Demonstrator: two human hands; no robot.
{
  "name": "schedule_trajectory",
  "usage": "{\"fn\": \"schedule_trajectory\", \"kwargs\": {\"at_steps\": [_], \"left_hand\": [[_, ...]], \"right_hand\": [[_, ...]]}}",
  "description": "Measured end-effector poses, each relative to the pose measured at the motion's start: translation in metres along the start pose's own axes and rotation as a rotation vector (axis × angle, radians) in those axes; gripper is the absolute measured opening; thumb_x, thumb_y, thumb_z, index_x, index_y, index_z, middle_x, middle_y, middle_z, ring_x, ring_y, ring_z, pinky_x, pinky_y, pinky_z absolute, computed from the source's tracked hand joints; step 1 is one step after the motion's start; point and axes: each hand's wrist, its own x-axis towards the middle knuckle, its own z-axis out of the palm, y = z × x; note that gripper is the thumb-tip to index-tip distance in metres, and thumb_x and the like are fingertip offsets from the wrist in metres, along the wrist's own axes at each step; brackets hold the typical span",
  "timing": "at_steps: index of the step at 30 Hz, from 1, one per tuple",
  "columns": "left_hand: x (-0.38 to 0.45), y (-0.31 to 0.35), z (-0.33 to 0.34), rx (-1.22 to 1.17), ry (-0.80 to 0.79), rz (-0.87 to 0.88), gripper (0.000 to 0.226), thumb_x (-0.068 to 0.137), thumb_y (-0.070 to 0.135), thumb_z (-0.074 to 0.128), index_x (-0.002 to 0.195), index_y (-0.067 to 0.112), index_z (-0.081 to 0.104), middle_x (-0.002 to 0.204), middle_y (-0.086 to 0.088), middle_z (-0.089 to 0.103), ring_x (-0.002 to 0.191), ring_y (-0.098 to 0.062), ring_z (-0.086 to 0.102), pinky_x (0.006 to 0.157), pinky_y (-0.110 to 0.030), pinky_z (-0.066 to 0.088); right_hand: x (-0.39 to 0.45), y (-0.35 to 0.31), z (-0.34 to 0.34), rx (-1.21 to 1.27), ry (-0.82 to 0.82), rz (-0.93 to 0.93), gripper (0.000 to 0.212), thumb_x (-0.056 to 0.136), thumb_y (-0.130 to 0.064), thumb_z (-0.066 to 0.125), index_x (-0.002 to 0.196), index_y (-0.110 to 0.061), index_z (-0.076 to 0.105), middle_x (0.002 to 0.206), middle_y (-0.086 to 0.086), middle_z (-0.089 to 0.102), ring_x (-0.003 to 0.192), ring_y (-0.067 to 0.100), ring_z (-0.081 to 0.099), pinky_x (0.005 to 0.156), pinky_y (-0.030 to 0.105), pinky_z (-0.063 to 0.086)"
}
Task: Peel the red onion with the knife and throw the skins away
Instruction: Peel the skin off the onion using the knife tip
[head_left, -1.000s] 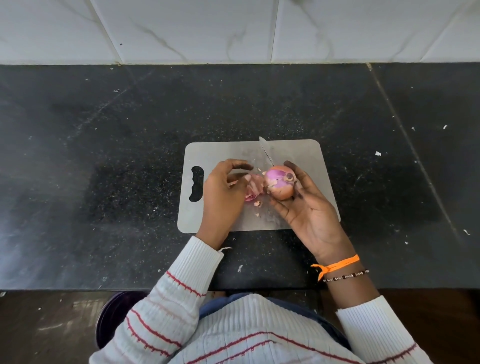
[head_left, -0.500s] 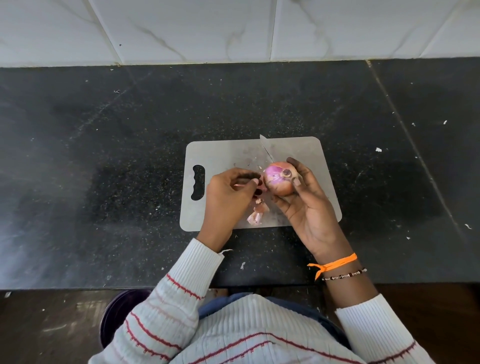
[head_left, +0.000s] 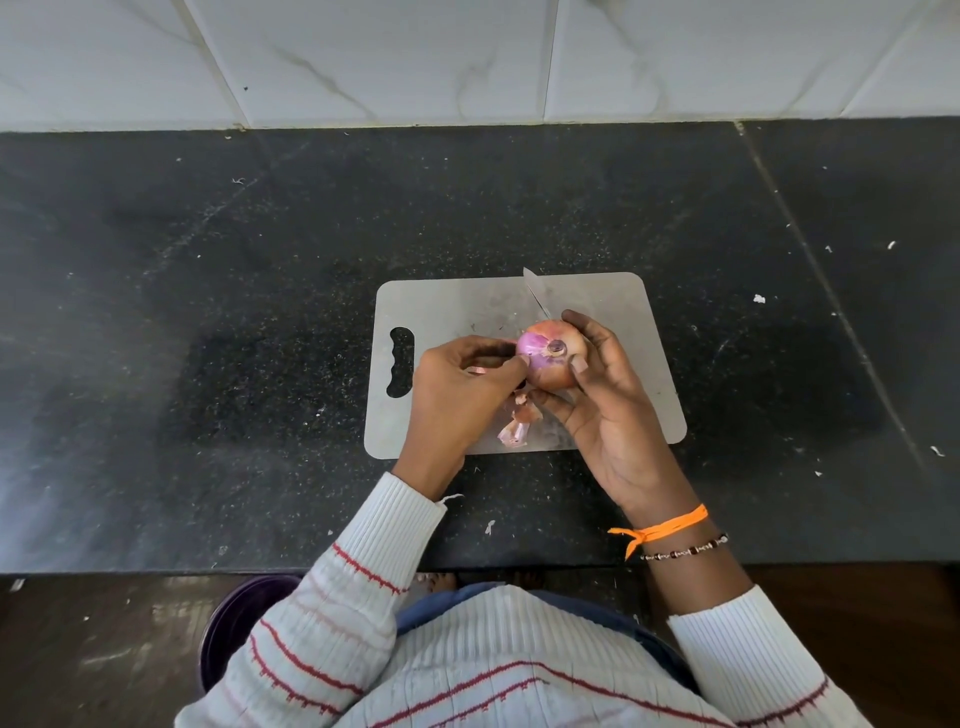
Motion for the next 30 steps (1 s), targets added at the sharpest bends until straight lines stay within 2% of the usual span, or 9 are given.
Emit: {"fn": "schedule_trajectory", "kwargs": {"at_steps": [5, 11, 14, 16, 18, 20, 25, 27, 30], "left_hand": [[0.002, 0.000, -0.002, 0.000, -0.006, 0.000, 0.010, 0.075, 0.008, 0.071, 0.084, 0.010, 0.071, 0.081, -0.010, 0.071, 0.079, -0.027, 0.070, 0.078, -0.045, 0.058], [0.007, -0.006, -0.005, 0.017, 0.031, -0.002, 0.013, 0.064, 0.012, 0.069, 0.076, 0.008, 0.071, 0.076, -0.015, 0.072, 0.075, -0.034, 0.070, 0.077, -0.049, 0.057], [0.007, -0.006, -0.005, -0.060, 0.008, -0.038, 0.012, 0.077, -0.001, 0.062, 0.082, 0.005, 0.071, 0.080, -0.017, 0.072, 0.077, -0.034, 0.070, 0.078, -0.046, 0.058], [0.005, -0.004, -0.004, -0.145, -0.009, -0.075, 0.013, 0.083, -0.001, 0.058, 0.088, 0.002, 0.070, 0.082, -0.016, 0.072, 0.080, -0.032, 0.070, 0.074, -0.040, 0.059], [0.004, -0.003, -0.002, -0.162, -0.013, -0.069, 0.009, 0.082, 0.009, 0.067, 0.088, 0.003, 0.068, 0.084, -0.016, 0.071, 0.081, -0.032, 0.070, 0.074, -0.039, 0.059], [0.005, -0.005, -0.001, -0.103, -0.012, -0.022, 0.015, 0.077, 0.013, 0.073, 0.087, 0.004, 0.068, 0.085, -0.016, 0.070, 0.079, -0.032, 0.070, 0.075, -0.042, 0.059], [0.005, -0.007, 0.002, -0.106, -0.042, 0.001, 0.001, 0.082, 0.004, 0.065, 0.083, 0.004, 0.065, 0.083, -0.011, 0.067, 0.072, -0.024, 0.069, 0.069, -0.037, 0.060], [0.007, -0.009, 0.003, -0.114, -0.045, -0.015, 0.001, 0.085, 0.003, 0.063, 0.084, 0.003, 0.063, 0.082, -0.011, 0.067, 0.073, -0.025, 0.069, 0.068, -0.036, 0.060], [0.014, -0.017, 0.002, -0.046, 0.002, -0.005, 0.007, 0.085, 0.004, 0.063, 0.079, 0.008, 0.062, 0.087, -0.016, 0.067, 0.080, -0.034, 0.069, 0.076, -0.049, 0.057]], "right_hand": [[0.001, 0.002, 0.002, -0.021, -0.004, -0.004, 0.032, 0.091, -0.014, 0.045, 0.122, -0.018, 0.048, 0.119, 0.009, 0.053, 0.092, 0.012, 0.064, 0.071, 0.023, 0.055], [0.001, 0.005, 0.002, 0.019, 0.003, 0.026, 0.031, 0.095, -0.010, 0.040, 0.126, -0.016, 0.045, 0.126, 0.017, 0.050, 0.094, 0.017, 0.065, 0.071, 0.026, 0.056], [0.002, 0.005, 0.002, 0.047, 0.014, 0.031, 0.033, 0.094, -0.010, 0.043, 0.126, -0.016, 0.046, 0.127, 0.016, 0.050, 0.098, 0.020, 0.064, 0.074, 0.027, 0.056], [0.003, 0.004, 0.002, 0.059, 0.032, 0.033, 0.032, 0.093, -0.010, 0.045, 0.124, -0.017, 0.047, 0.124, 0.013, 0.052, 0.099, 0.021, 0.062, 0.077, 0.028, 0.056], [0.003, 0.002, 0.002, 0.071, 0.044, 0.038, 0.032, 0.092, -0.010, 0.044, 0.122, -0.017, 0.048, 0.120, 0.011, 0.056, 0.097, 0.019, 0.063, 0.079, 0.028, 0.056], [0.002, 0.001, 0.003, 0.085, 0.043, 0.040, 0.032, 0.090, -0.011, 0.043, 0.121, -0.017, 0.049, 0.118, 0.011, 0.057, 0.096, 0.018, 0.064, 0.078, 0.027, 0.056], [0.003, 0.003, 0.000, 0.126, 0.088, 0.086, 0.031, 0.092, -0.013, 0.040, 0.122, -0.016, 0.050, 0.119, 0.012, 0.058, 0.095, 0.019, 0.064, 0.078, 0.027, 0.054], [0.003, 0.002, -0.002, 0.186, 0.104, 0.103, 0.032, 0.091, -0.015, 0.041, 0.121, -0.016, 0.052, 0.115, 0.011, 0.062, 0.093, 0.019, 0.065, 0.074, 0.026, 0.055], [0.003, -0.002, -0.003, 0.294, 0.157, 0.128, 0.034, 0.085, -0.020, 0.042, 0.116, -0.013, 0.054, 0.102, 0.009, 0.068, 0.080, 0.017, 0.066, 0.059, 0.020, 0.053]]}}
